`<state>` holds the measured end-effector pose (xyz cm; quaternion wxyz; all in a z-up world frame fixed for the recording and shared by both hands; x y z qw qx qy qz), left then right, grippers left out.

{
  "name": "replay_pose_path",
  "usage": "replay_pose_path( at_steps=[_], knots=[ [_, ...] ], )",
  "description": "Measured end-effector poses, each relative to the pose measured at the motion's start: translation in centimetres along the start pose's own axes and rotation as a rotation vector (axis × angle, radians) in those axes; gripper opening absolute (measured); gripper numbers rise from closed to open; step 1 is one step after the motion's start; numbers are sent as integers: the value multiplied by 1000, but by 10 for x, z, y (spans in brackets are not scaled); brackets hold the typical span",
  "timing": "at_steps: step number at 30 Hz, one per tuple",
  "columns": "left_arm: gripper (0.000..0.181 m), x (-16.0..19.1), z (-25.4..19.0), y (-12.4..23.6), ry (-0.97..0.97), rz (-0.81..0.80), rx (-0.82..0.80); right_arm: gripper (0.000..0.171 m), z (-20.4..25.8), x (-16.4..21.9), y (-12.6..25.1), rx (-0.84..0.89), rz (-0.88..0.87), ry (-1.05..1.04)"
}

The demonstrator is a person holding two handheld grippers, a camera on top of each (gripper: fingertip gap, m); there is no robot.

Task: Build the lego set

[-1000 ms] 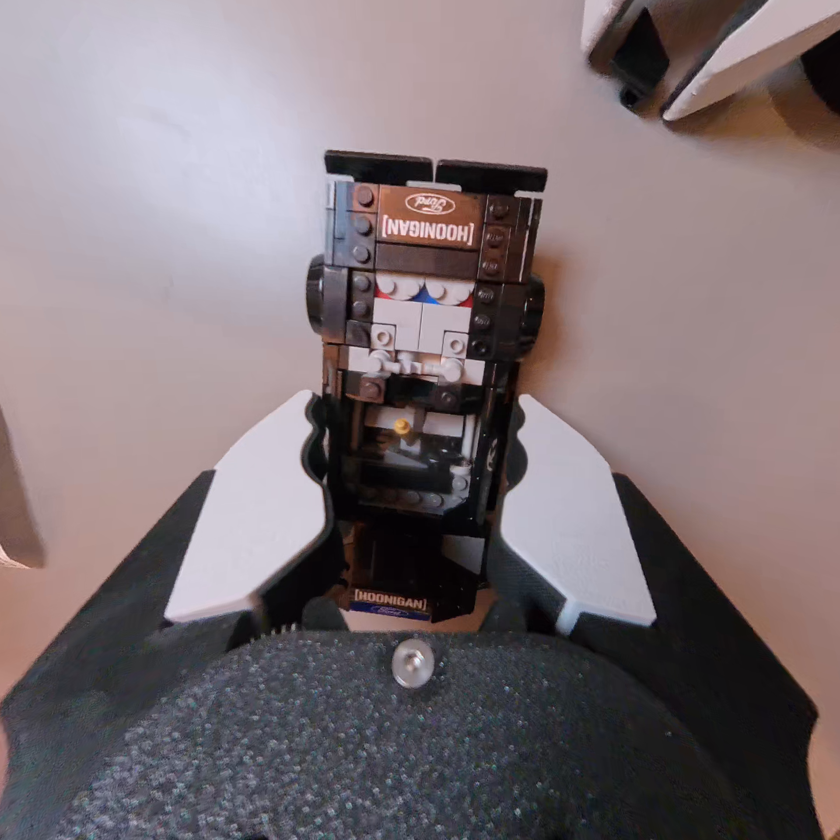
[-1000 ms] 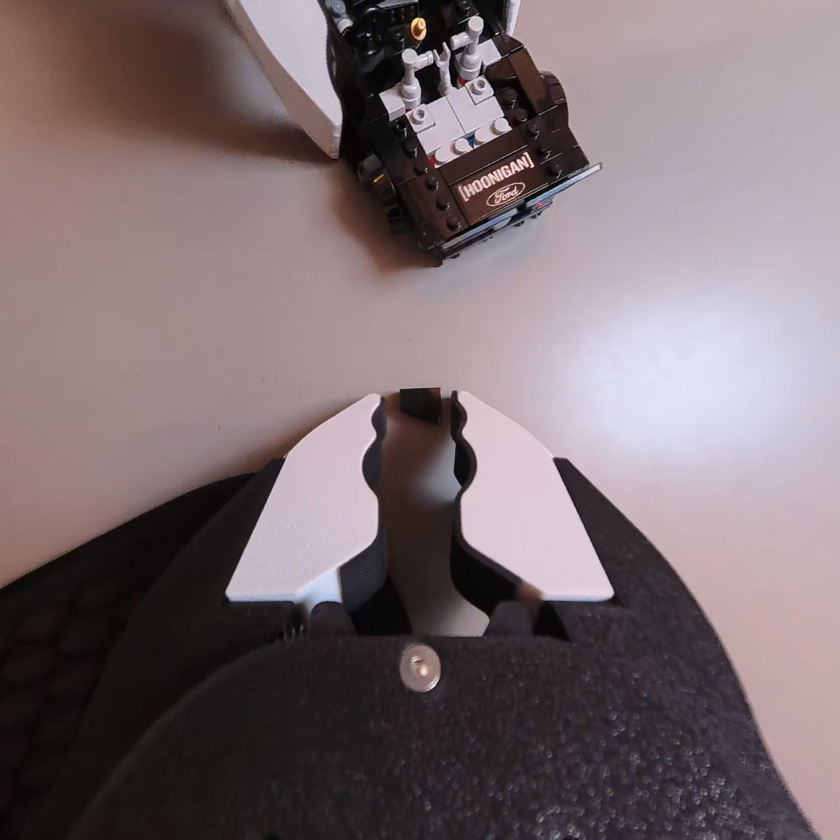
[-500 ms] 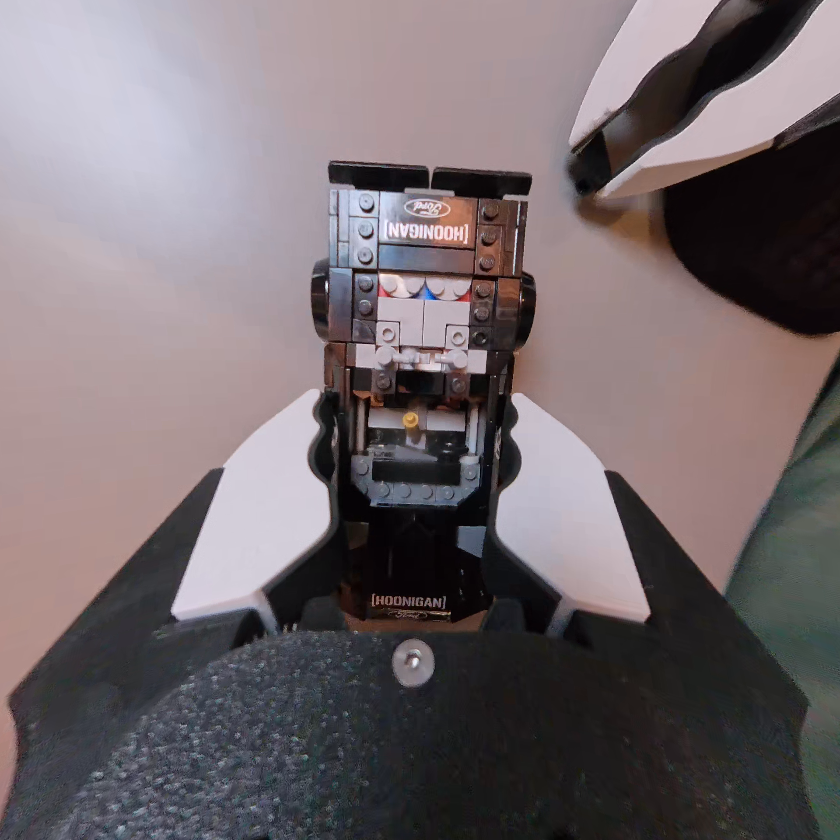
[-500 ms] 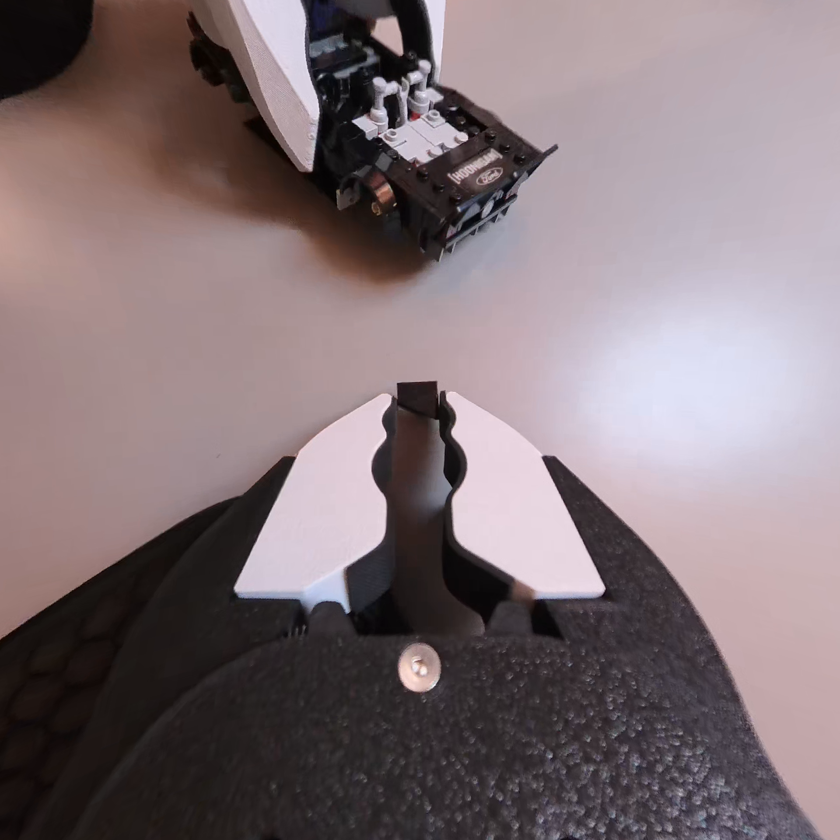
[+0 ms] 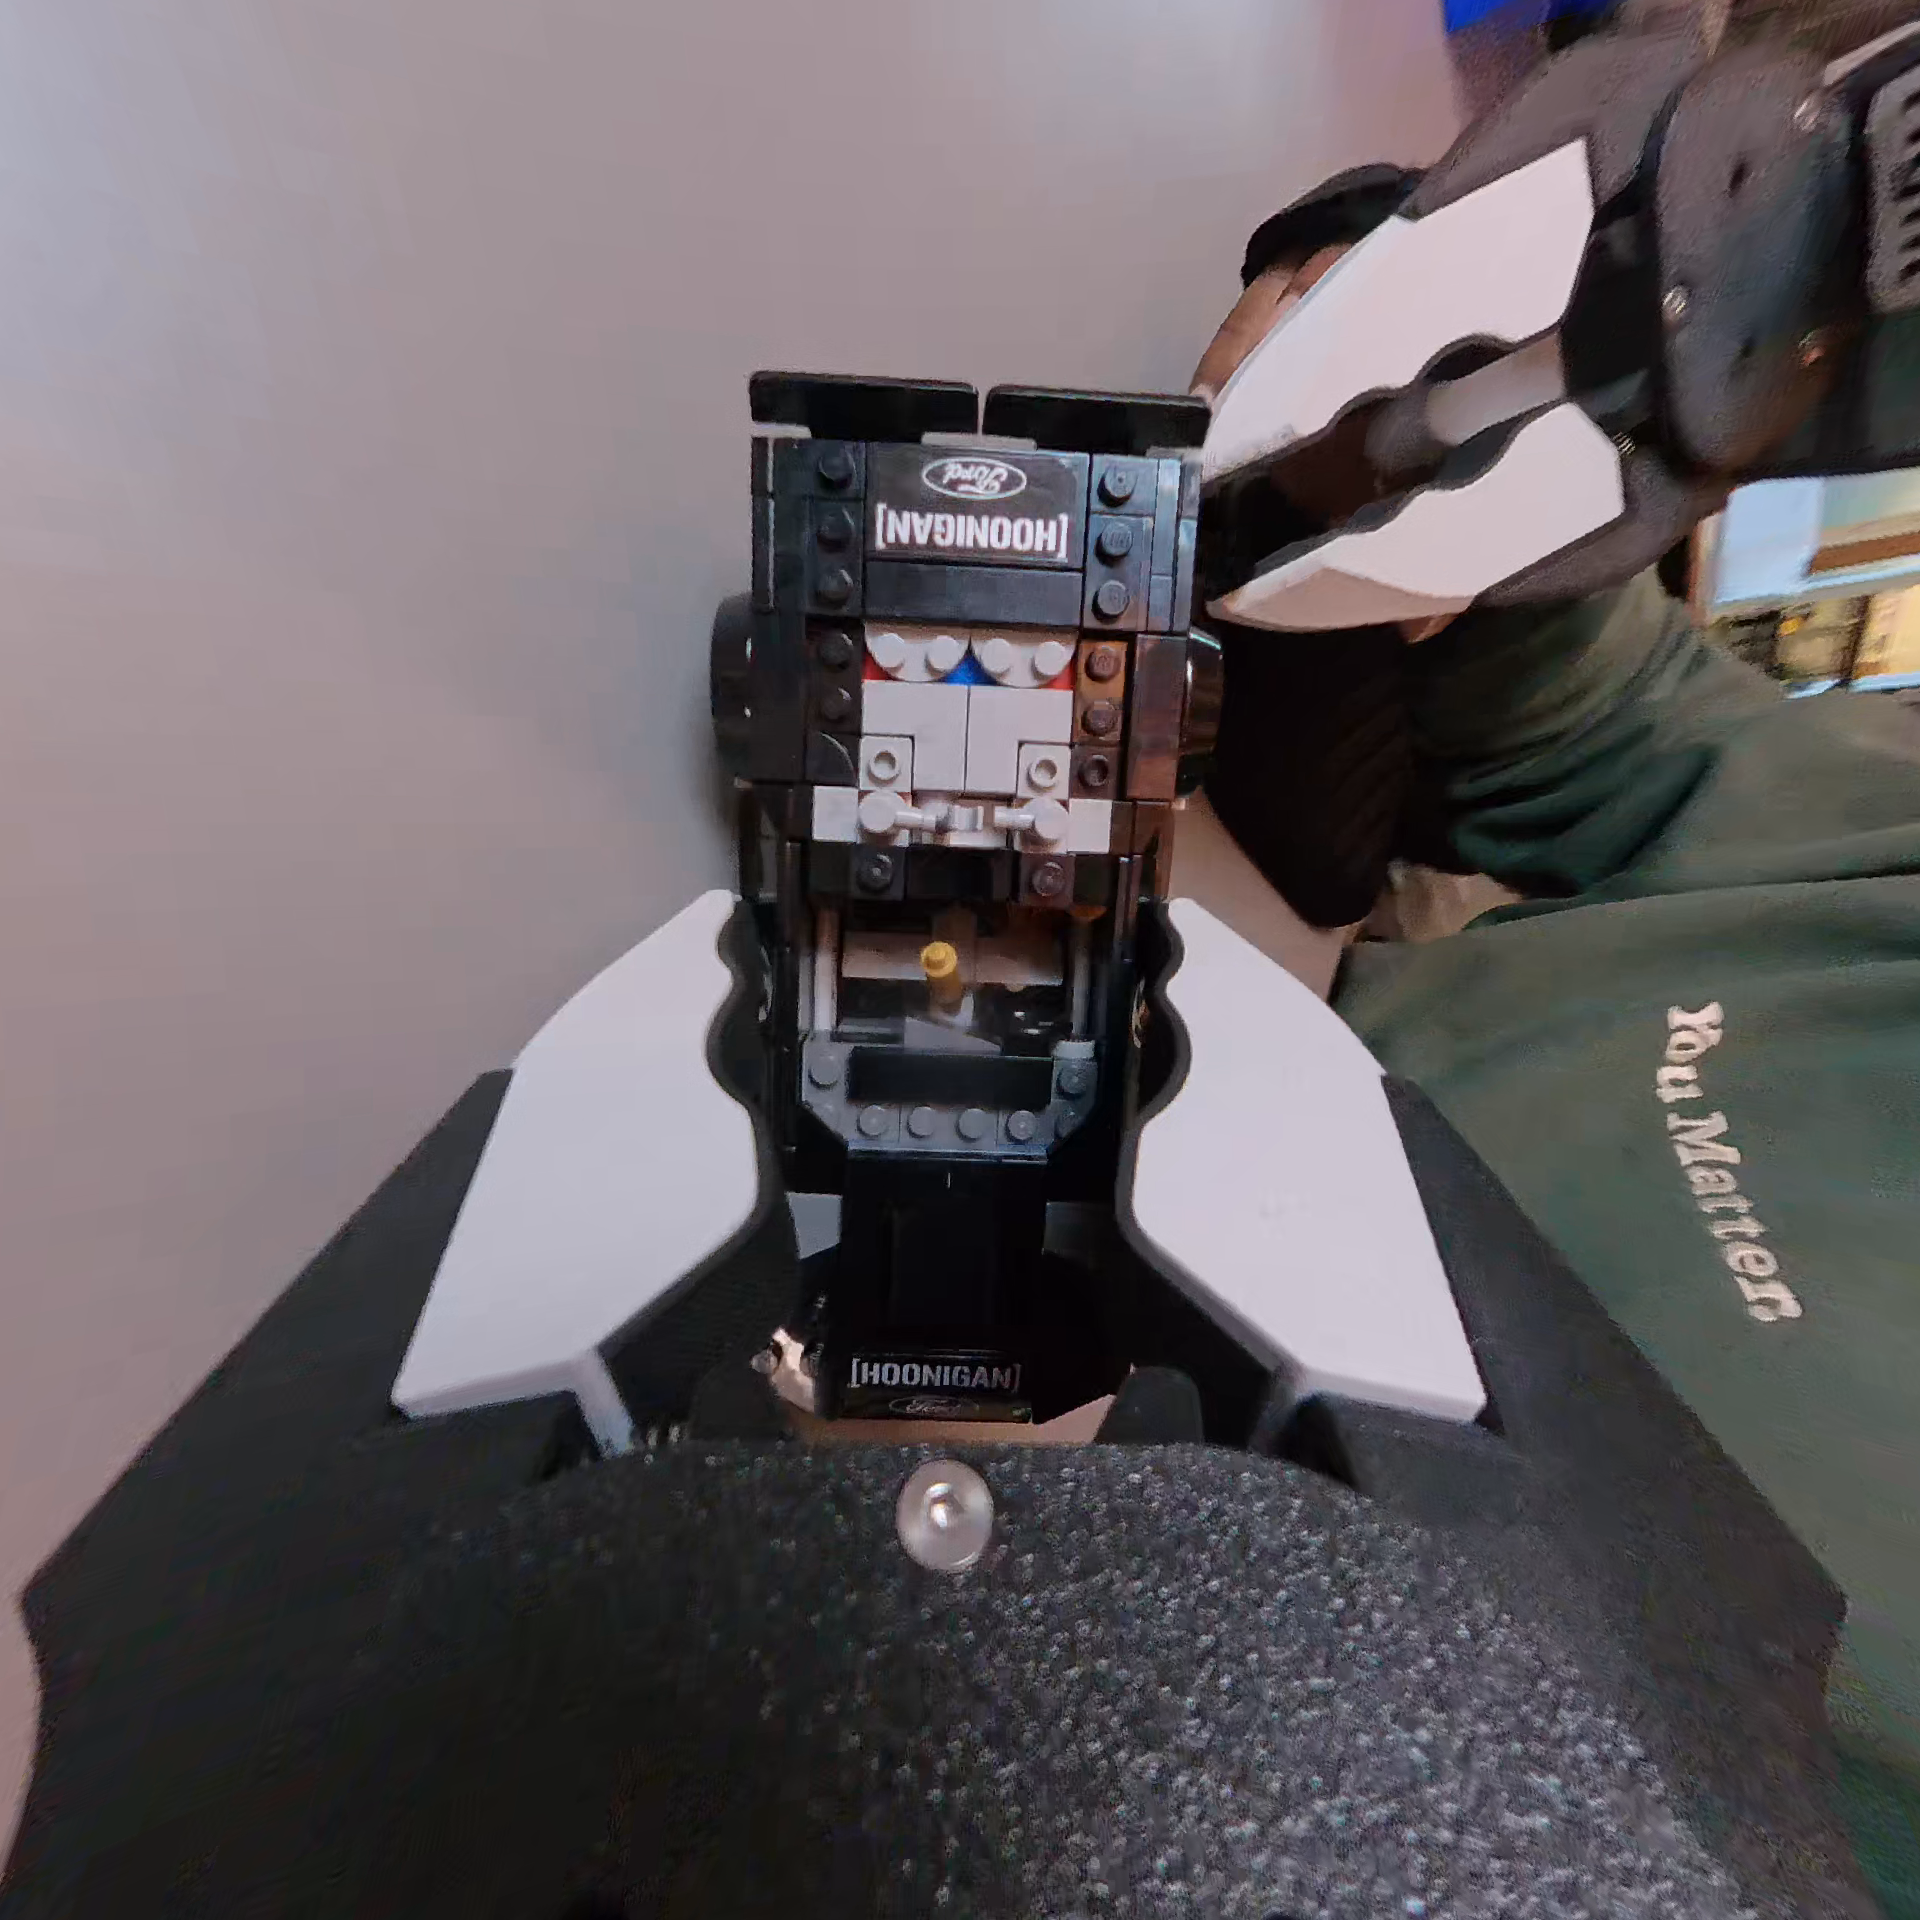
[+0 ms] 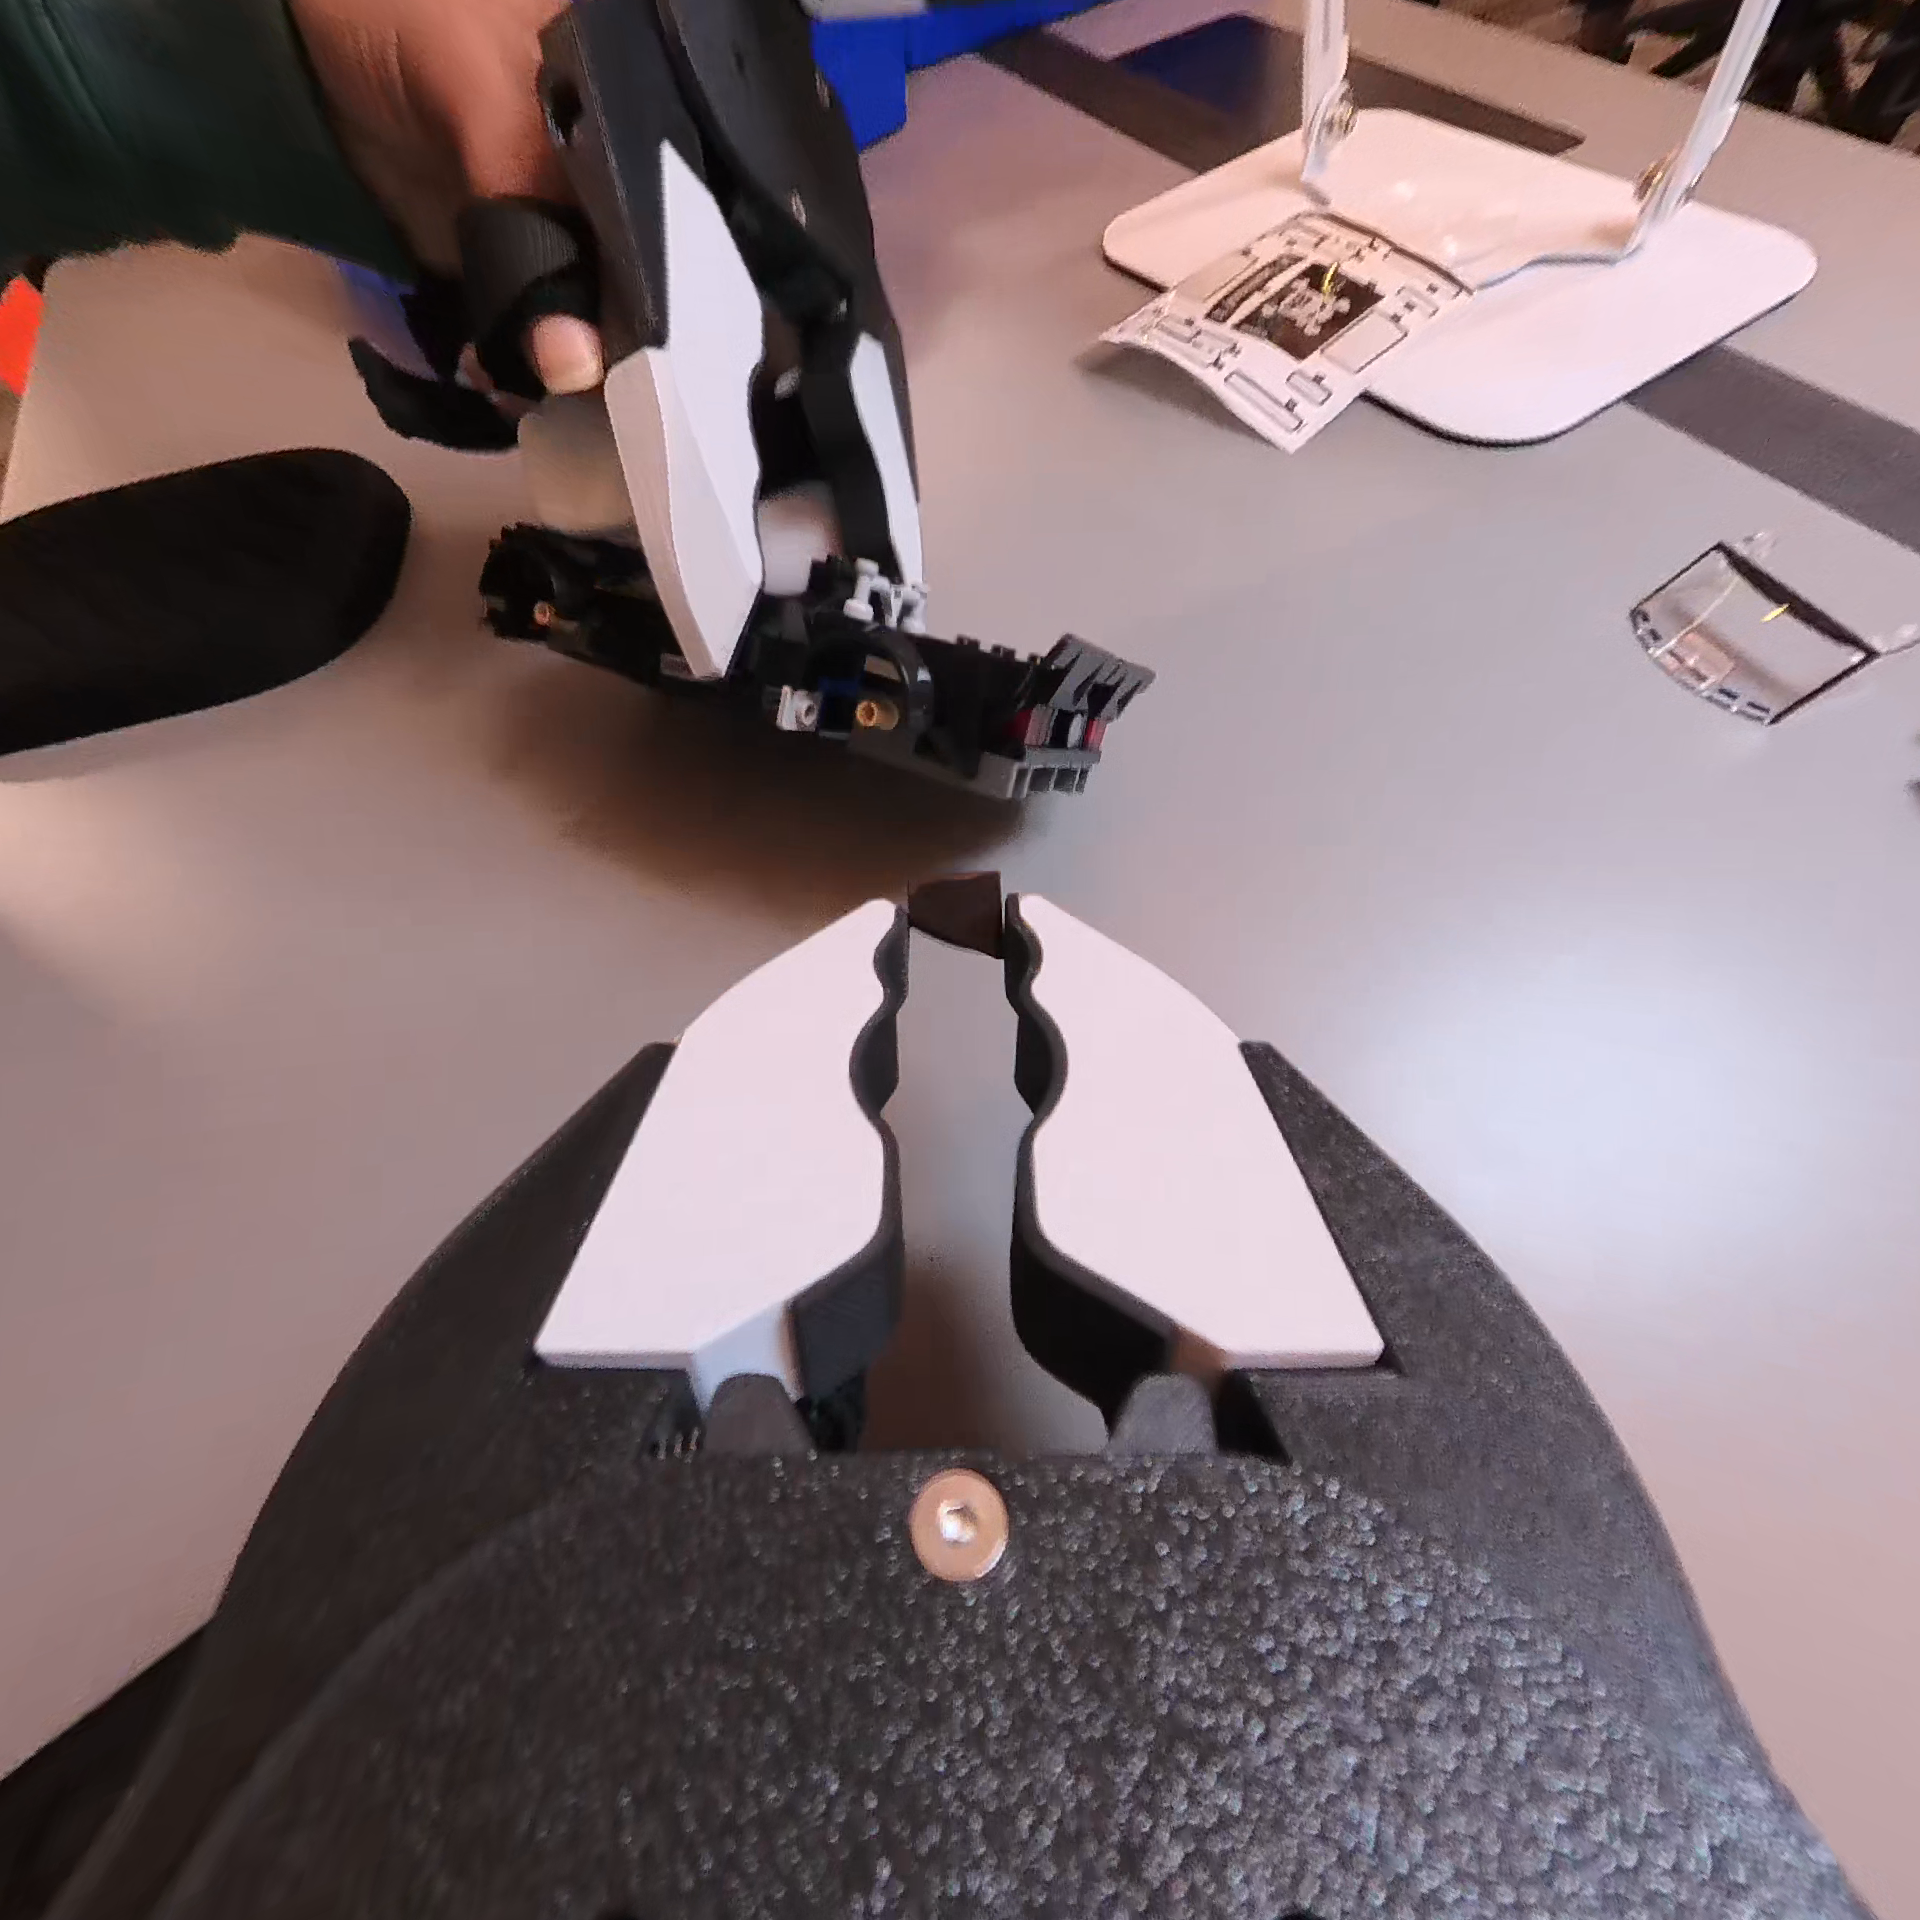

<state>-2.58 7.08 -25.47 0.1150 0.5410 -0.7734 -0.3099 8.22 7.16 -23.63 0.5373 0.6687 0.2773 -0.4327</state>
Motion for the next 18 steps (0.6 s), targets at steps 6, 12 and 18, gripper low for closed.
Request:
replay_pose_path(
  at_steps=[6, 12, 18],
  knots=[
    [71, 1, -5, -2, 51, -47, 78, 17, -3, -10, -7, 54, -70, 40],
    [71, 2, -9, -5, 87, -108, 135, 17, -6, -15, -16, 100, -65, 42],
    [71, 3, -9, -4, 111, -146, 167, 17, -9, -19, -23, 134, -55, 23]
  ],
)
Point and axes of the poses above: each gripper's, where its closed fingertips meet, y back along the fingers, x out of its underside, z = x × y across the jaws, the point moved 2 cm from there along y, back along the fingers, and after that the axes turned 11 degrees about y, right-handed, at the moved point
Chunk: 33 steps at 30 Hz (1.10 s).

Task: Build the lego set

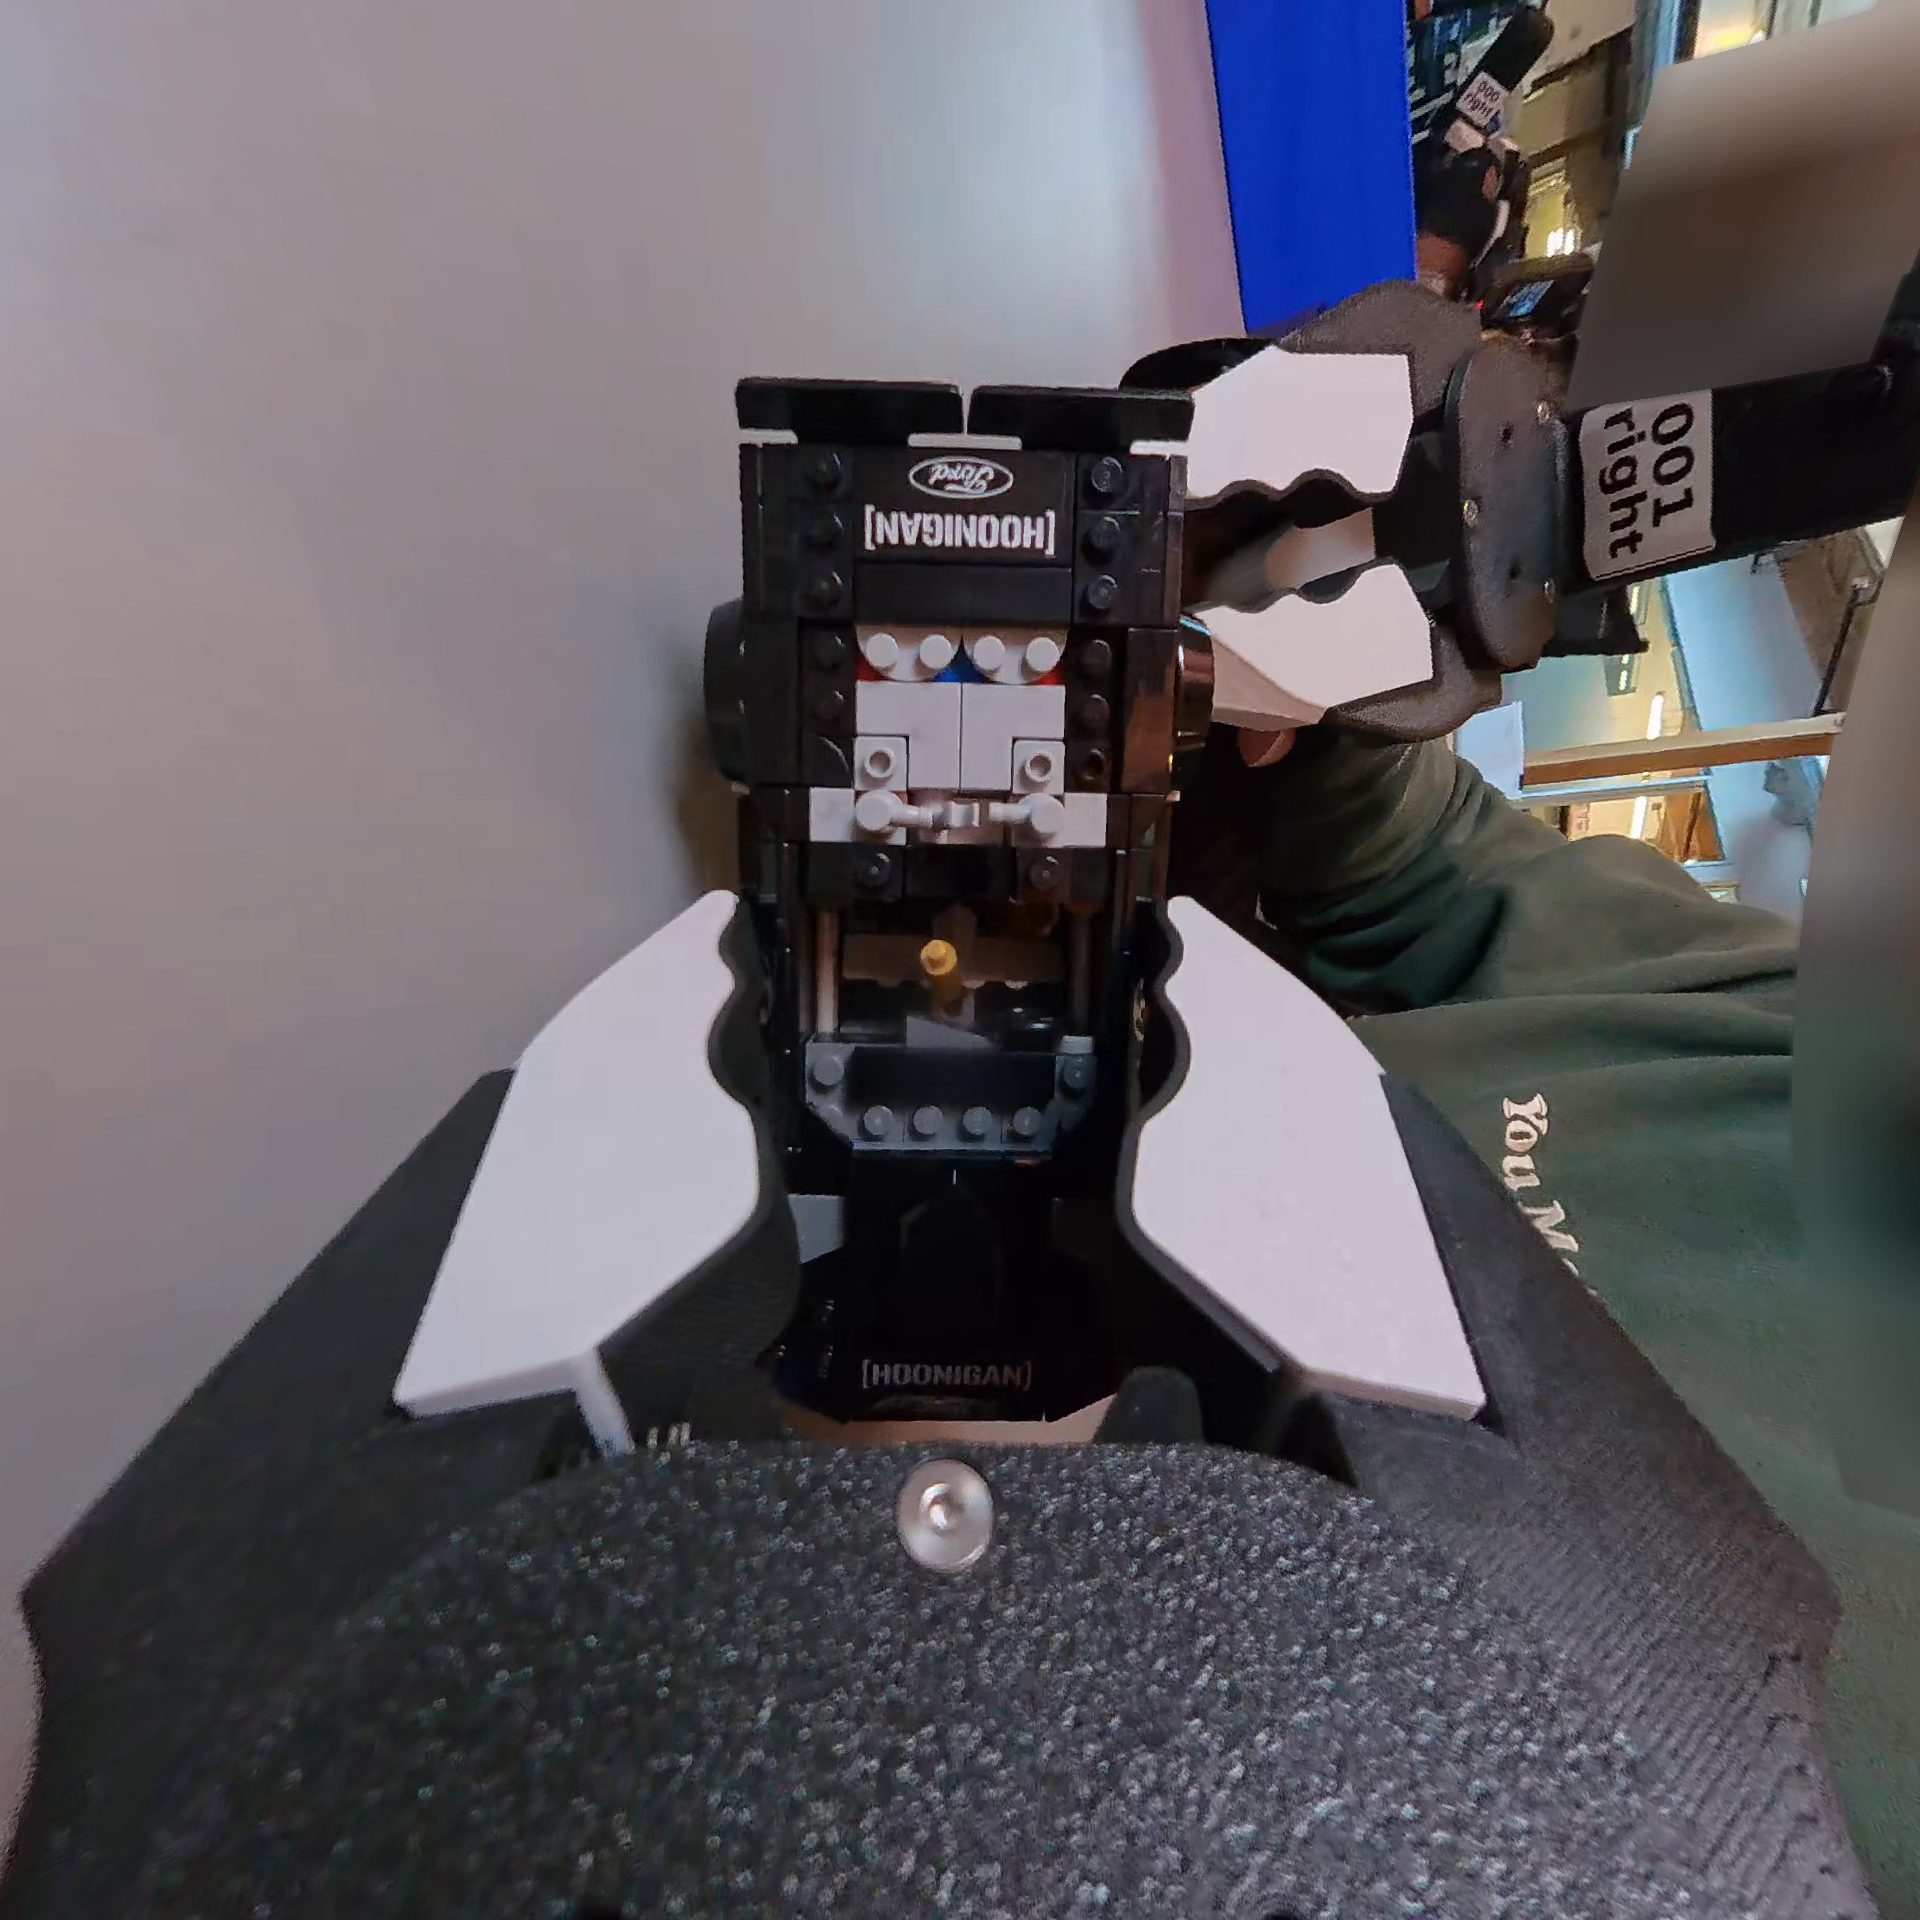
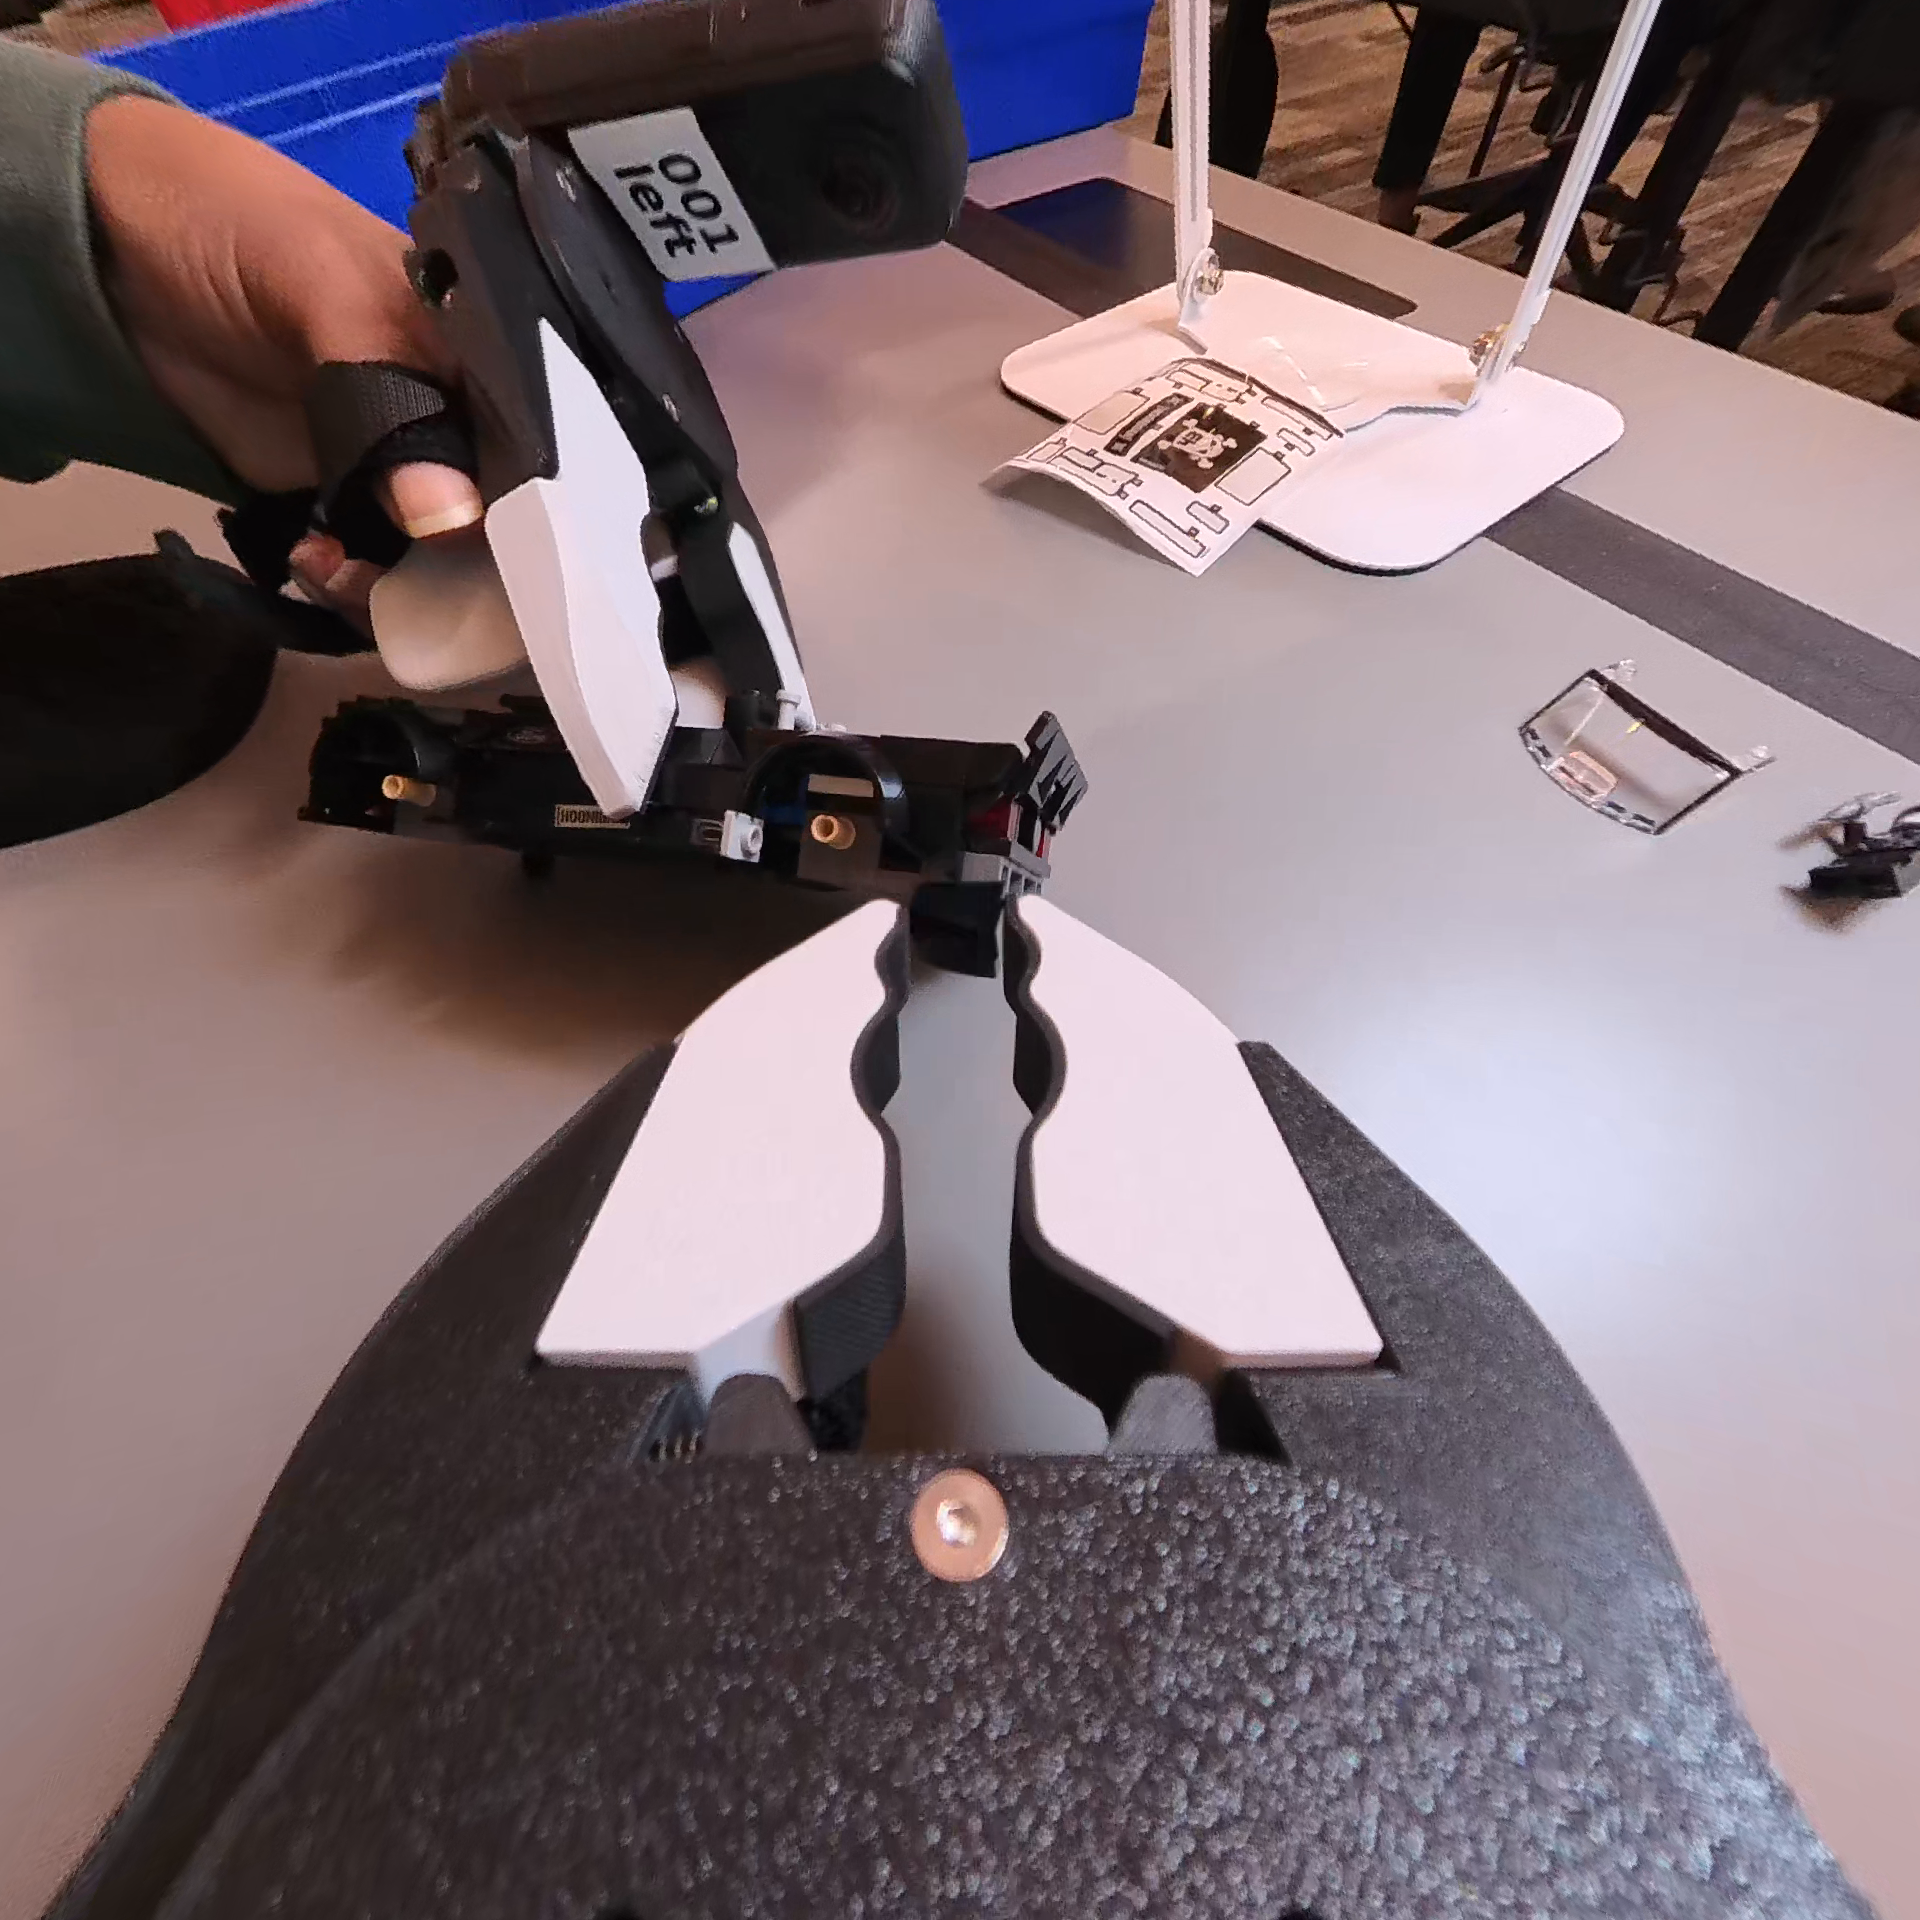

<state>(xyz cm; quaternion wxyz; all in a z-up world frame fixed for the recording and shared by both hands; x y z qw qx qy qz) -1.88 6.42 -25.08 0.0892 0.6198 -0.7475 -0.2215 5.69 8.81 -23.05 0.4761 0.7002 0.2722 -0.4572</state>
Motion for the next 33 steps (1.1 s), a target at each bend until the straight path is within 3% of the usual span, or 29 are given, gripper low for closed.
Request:
replay_pose_path(
  at_steps=[12, 24, 33],
  knots=[
    [71, 0, 0, 0, 6, 10, 45, 17, -12, -8, 6, 63, -96, 41],
    [71, 4, -1, 1, -42, 26, 84, 17, -6, -10, 3, 1, -135, 62],
    [71, 8, 0, -2, -156, 62, -49, 17, 3, 50, 10, -173, 295, 99]
  ],
)
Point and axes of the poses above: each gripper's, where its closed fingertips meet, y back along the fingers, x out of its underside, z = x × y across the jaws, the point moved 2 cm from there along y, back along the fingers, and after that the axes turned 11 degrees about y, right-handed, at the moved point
